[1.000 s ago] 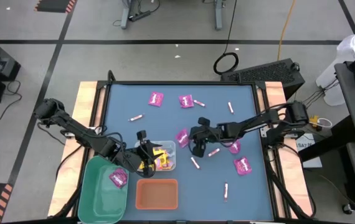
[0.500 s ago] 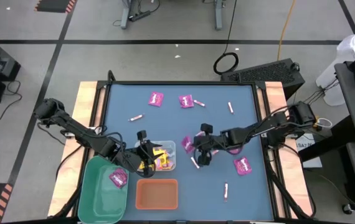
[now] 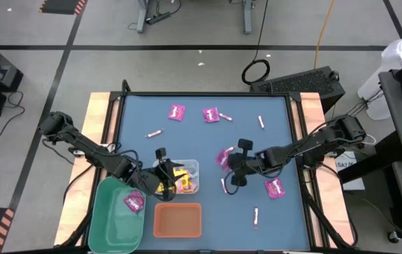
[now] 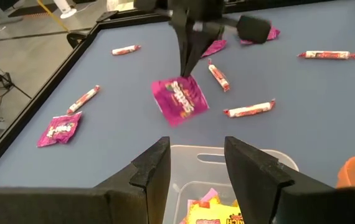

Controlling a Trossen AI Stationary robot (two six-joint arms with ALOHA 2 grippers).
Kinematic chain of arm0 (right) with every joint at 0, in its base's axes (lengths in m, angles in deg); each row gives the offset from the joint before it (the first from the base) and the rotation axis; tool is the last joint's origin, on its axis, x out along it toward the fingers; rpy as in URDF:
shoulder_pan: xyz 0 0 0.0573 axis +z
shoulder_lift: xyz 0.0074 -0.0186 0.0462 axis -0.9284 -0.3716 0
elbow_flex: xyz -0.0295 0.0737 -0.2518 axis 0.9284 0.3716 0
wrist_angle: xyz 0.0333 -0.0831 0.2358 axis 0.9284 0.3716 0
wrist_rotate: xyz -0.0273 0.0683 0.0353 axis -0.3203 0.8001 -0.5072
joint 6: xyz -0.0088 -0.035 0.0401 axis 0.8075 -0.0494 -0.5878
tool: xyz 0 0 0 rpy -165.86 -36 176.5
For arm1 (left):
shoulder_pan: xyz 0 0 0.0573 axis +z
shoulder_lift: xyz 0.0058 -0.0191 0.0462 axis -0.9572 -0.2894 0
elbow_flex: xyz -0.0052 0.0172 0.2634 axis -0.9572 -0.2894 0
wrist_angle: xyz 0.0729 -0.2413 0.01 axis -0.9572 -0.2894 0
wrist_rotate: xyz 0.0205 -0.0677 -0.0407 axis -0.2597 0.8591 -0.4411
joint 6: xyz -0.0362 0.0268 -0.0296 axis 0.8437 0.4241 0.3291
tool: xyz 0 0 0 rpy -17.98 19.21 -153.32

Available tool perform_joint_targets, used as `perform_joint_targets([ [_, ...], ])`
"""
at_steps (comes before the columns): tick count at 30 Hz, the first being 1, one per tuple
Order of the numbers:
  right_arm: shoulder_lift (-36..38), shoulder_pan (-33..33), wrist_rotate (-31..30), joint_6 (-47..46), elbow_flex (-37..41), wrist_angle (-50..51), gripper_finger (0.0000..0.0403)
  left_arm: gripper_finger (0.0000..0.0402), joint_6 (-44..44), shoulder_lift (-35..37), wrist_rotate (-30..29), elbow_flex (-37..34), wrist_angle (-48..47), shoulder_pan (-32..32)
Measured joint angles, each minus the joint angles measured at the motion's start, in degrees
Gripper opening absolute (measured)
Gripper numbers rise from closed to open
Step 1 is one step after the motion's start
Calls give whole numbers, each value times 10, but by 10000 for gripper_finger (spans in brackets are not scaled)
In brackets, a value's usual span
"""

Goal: Sort candy
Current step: Put the purple candy into the green bin

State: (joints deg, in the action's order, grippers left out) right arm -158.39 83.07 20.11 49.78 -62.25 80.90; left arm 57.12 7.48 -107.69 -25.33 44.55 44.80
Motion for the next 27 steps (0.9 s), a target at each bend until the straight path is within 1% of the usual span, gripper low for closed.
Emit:
perform_joint_targets([
  [4, 39, 20, -29, 8, 0, -3, 0, 157, 0, 0, 0, 0, 0, 5],
  [8, 74, 41, -40, 12, 0, -10, 0, 157, 1, 0, 0, 0, 1, 16],
  [10, 88, 53, -55, 15, 0, -13, 0, 157, 2, 0, 0, 0, 8, 24],
  [14, 111, 75, -81, 29, 0, -21, 0, 157, 0, -15, 0, 0, 47, 42],
  [16, 122, 85, -90, 42, 0, -44, 0, 157, -5, -29, 5, 0, 79, 54],
  [19, 136, 98, -92, 70, 0, -80, 0, 164, -63, -57, 42, 0, 155, 63],
  [21, 144, 103, -92, 89, -1, -107, 0, 180, -121, -78, 66, 0, 228, 63],
  [23, 150, 105, -94, 106, -1, -133, 0, 203, -181, -100, 73, 0, 300, 60],
  [25, 153, 105, -94, 123, -1, -154, 0, 232, -227, -120, 73, 0, 346, 54],
  [27, 154, 105, -94, 142, -1, -176, 0, 265, -268, -138, 64, 0, 372, 54],
])
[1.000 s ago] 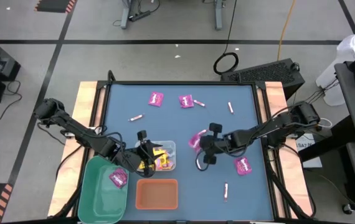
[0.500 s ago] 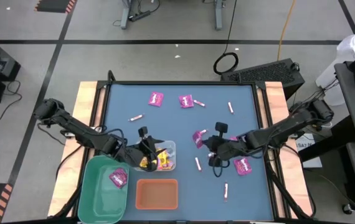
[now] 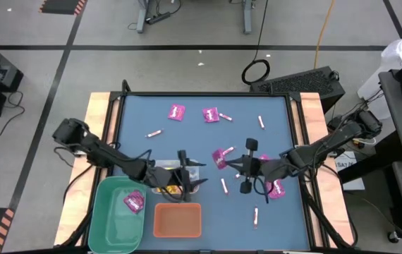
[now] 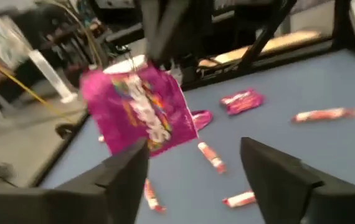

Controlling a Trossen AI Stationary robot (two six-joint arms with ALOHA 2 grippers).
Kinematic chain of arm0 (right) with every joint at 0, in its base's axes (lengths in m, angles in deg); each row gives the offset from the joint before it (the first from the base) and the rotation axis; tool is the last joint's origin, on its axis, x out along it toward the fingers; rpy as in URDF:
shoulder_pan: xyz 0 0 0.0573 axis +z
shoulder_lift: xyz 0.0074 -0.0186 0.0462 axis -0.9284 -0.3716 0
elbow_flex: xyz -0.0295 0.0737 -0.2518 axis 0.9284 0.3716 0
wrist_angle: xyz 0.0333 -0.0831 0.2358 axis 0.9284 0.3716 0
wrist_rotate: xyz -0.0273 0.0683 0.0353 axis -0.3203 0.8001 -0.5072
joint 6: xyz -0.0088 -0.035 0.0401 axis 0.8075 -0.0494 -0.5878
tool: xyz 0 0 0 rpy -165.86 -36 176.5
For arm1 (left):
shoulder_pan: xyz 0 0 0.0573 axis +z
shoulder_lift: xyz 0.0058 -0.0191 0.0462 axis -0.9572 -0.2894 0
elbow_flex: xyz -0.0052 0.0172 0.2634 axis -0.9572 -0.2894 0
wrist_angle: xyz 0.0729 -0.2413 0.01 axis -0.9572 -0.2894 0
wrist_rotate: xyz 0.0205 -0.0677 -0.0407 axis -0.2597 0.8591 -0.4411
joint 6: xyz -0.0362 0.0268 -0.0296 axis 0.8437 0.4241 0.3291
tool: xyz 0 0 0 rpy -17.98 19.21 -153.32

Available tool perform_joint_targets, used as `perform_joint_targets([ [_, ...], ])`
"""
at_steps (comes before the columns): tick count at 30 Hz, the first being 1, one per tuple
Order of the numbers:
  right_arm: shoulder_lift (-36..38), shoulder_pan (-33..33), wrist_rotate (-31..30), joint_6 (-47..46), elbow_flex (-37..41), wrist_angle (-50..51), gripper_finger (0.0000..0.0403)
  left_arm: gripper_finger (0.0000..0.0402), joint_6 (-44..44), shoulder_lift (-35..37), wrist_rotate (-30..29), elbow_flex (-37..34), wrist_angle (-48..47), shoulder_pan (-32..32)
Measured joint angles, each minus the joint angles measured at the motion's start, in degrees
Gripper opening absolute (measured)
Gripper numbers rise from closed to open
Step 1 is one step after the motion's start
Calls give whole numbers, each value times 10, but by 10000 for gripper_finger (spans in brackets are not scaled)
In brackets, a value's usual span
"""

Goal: Sort candy
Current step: Put the purple candy into the green bin

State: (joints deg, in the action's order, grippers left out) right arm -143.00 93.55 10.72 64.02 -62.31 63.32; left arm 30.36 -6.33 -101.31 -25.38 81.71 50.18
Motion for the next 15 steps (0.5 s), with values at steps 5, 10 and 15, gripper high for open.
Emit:
perform_joint_targets([
  [5, 0, 0, 2, 28, 0, -37, 0, 330, -67, -36, -97, 0, 45, -3],
  [10, 0, 0, 3, 16, 0, -41, 0, 344, -81, -40, -162, 0, 58, 5],
  [15, 0, 0, 6, 7, 0, -41, 0, 328, -49, -37, -155, 0, 58, 10],
])
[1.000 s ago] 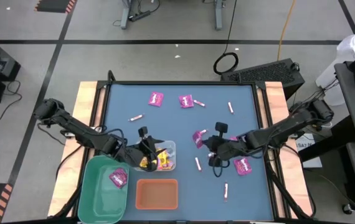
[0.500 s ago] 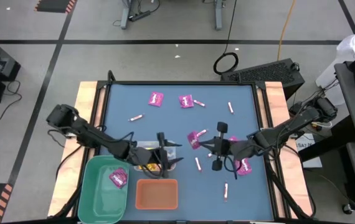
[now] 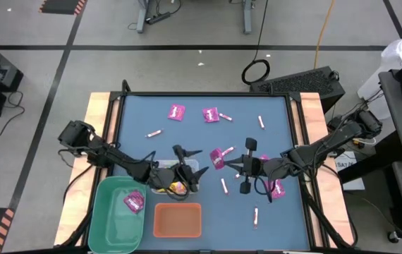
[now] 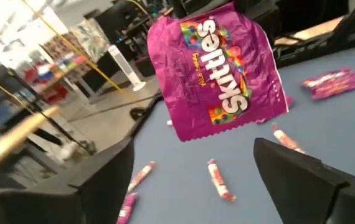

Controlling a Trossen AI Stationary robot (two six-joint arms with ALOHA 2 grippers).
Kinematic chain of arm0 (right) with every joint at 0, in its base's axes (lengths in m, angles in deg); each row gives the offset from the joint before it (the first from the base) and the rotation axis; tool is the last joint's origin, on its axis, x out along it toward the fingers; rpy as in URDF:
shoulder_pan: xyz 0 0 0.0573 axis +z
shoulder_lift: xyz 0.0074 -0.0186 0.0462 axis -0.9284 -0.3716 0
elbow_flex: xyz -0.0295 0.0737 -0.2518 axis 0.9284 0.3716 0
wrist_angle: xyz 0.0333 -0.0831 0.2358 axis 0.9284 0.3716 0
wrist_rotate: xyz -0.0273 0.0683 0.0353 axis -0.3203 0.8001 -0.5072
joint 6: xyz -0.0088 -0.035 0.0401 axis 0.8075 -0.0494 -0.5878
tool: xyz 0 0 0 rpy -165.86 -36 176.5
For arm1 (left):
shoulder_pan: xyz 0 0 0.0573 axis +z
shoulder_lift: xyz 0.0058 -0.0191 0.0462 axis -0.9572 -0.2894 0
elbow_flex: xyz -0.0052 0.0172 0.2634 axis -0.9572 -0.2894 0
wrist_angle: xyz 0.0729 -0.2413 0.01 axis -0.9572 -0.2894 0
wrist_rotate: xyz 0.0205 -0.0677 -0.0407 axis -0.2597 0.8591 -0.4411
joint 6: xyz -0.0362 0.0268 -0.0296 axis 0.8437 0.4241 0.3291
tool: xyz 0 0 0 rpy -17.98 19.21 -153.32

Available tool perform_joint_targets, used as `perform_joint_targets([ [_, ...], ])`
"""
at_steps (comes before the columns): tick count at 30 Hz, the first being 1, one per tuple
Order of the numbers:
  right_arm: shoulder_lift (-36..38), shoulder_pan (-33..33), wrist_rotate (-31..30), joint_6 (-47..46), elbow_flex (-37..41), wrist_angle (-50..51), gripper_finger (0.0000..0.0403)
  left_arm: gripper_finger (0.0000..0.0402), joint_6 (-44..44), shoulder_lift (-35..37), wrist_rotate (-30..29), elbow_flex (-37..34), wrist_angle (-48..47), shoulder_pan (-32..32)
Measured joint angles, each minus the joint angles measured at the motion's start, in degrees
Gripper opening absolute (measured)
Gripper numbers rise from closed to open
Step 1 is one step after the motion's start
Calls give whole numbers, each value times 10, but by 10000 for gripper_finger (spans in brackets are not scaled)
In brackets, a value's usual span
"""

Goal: Sort candy
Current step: Put the purple candy into the green bin

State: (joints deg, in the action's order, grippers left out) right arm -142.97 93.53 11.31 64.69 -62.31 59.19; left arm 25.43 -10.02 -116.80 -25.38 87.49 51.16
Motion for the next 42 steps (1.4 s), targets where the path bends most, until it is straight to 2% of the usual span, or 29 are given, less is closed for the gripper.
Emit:
perform_joint_targets([
  [5, 0, 10, 0, 9, 0, 0, 0, 287, 58, 40, 81, 1, 6, 0],
  [7, 0, 14, 0, 12, 0, -1, 0, 274, 95, 55, 97, 1, 0, 1],
  [11, 0, 21, 0, 13, 0, -4, 0, 259, 147, 63, 87, 2, -20, 18],
  [20, 0, 25, -1, 23, 0, -2, 0, 251, 170, 62, 94, 2, -36, 25],
  [25, 0, 25, 5, 33, 0, -4, 0, 251, 209, 62, 196, 2, -60, 32],
  [28, 0, 25, 29, 43, 0, -5, 0, 251, 210, 62, 228, 2, -63, 48],
  [34, 0, 33, 30, 51, 0, -9, 0, 251, 225, 62, 307, 2, -91, 89],
  [39, 0, 37, 30, 61, 0, -9, 0, 250, 229, 62, 420, 2, -86, 109],
  [42, 0, 37, 30, 63, 0, -11, 0, 250, 229, 62, 452, 2, -87, 109],
])
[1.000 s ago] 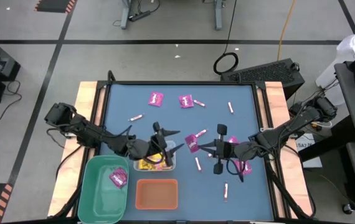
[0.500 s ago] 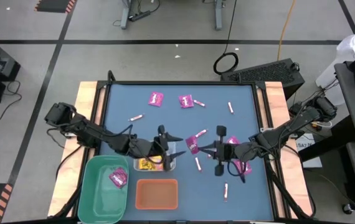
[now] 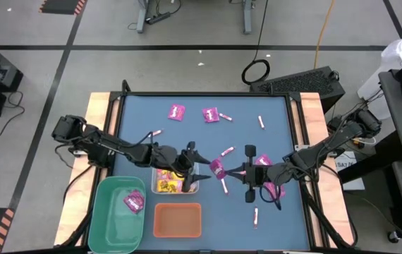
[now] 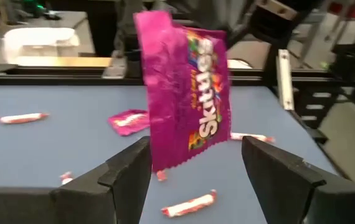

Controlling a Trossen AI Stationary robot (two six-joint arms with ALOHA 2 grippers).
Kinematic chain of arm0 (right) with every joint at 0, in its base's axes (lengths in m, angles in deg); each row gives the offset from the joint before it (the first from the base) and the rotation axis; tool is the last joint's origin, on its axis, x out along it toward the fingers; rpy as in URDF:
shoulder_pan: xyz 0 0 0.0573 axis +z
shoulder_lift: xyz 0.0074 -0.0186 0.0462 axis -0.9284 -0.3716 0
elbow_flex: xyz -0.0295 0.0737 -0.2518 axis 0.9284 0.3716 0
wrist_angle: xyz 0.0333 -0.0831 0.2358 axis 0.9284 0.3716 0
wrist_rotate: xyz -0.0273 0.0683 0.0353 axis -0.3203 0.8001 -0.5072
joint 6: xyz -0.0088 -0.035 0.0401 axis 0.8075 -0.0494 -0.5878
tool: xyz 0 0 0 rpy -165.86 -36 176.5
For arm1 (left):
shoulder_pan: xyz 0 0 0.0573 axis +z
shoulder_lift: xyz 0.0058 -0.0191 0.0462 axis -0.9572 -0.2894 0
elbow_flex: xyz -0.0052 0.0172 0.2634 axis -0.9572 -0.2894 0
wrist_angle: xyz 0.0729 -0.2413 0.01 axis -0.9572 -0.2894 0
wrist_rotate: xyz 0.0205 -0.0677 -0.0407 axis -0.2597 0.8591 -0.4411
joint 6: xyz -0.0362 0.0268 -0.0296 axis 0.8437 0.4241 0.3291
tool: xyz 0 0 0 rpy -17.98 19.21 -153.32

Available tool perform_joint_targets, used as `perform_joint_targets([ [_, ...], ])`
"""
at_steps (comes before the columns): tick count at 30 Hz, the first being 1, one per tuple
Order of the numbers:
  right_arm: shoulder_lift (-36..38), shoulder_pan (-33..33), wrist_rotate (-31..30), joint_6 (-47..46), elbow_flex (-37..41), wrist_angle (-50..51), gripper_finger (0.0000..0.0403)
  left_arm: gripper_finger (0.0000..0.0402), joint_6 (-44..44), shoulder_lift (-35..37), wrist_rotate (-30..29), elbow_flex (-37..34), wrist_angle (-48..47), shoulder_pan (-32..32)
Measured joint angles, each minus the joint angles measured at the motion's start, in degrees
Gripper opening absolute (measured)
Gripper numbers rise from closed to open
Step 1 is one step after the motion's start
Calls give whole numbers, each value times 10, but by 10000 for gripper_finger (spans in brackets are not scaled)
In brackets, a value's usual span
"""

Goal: Sort candy
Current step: Put the purple candy into the green bin

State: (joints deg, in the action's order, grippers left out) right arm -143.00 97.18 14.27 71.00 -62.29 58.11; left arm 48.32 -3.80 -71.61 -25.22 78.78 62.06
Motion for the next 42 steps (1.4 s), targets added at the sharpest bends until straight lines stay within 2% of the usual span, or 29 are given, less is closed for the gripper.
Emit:
perform_joint_targets([
  [4, 0, 0, -3, 9, 0, -3, 0, 243, -4, 0, 10, 0, 0, -2],
  [7, 0, 0, -3, 10, 0, -3, 0, 217, -4, 0, 14, 0, 0, -2],
  [19, 0, 0, -3, 10, 0, -2, 0, 13, 1, 0, 15, 0, 0, -2],
  [23, 0, 0, -6, -6, 0, 10, 3, 10, 5, 0, 15, 0, -2, -2],
  [29, 0, 0, -50, -71, 0, 81, 31, 4, -3, 2, 14, -1, -16, -2],
  [37, 0, 0, -60, -157, 0, 174, 68, 2, -3, 84, -46, -1, -119, -3],
  [39, 0, 0, -60, -171, 0, 193, 70, 2, -32, 107, -58, -1, -136, -7],
  [42, 0, 0, -60, -181, 0, 212, 70, 2, -126, 130, -62, 0, -169, -21],
])
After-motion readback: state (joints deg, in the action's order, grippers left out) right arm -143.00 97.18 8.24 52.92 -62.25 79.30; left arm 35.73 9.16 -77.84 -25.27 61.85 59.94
